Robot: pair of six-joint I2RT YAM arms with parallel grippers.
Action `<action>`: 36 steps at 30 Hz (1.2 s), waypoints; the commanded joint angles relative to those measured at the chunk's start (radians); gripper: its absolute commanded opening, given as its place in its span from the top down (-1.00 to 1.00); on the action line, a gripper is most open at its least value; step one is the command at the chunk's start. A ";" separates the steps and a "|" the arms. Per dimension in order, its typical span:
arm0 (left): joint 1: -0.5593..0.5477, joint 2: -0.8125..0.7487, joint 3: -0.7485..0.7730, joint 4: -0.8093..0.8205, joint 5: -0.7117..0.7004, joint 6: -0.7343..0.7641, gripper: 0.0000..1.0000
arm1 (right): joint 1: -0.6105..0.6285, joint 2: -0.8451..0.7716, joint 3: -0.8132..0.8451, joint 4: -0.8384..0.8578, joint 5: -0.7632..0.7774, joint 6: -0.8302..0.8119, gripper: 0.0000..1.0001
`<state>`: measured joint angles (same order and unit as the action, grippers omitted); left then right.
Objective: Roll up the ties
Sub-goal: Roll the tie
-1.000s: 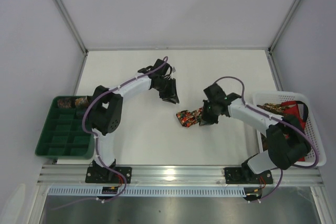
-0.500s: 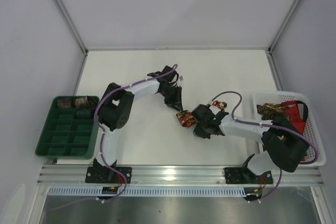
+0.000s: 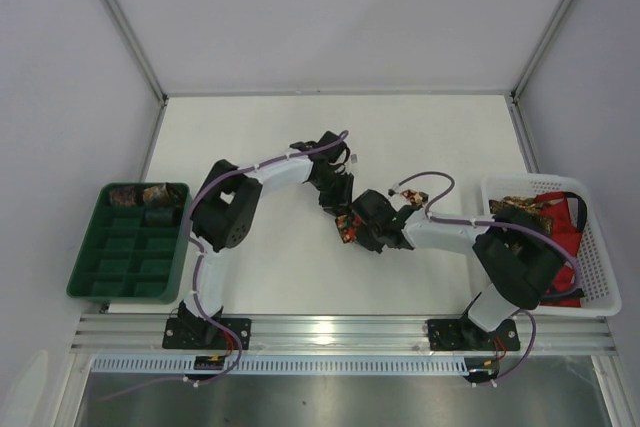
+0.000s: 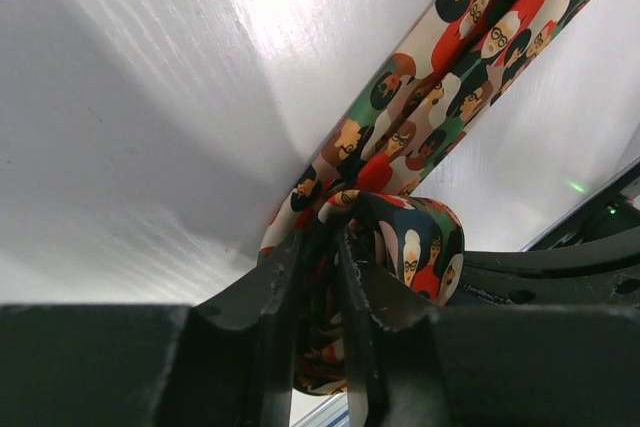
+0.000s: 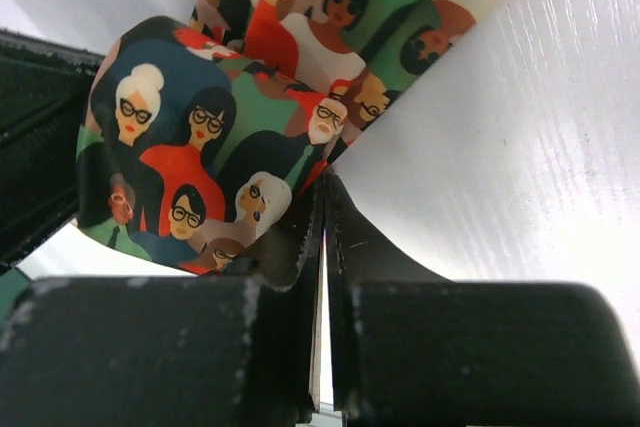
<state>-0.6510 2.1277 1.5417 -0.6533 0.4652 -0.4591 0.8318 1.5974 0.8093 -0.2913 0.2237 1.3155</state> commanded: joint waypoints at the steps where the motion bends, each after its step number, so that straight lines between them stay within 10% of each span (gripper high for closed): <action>1: -0.007 0.000 0.046 -0.046 -0.017 0.019 0.46 | 0.003 0.015 0.001 -0.008 0.057 0.085 1.00; 12: 0.060 0.038 0.204 -0.176 -0.112 0.108 0.30 | 0.062 -0.154 -0.174 -0.034 0.080 -0.018 1.00; 26: 0.017 0.001 0.070 -0.170 -0.040 0.134 0.46 | 0.079 0.104 0.054 0.071 0.106 -0.005 1.00; 36: 0.108 0.052 0.293 -0.270 -0.169 0.183 0.13 | 0.050 -0.252 -0.055 -0.107 0.059 -0.287 1.00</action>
<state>-0.5865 2.1830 1.7615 -0.8867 0.3370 -0.3077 0.9115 1.4395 0.7448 -0.3283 0.2783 1.2049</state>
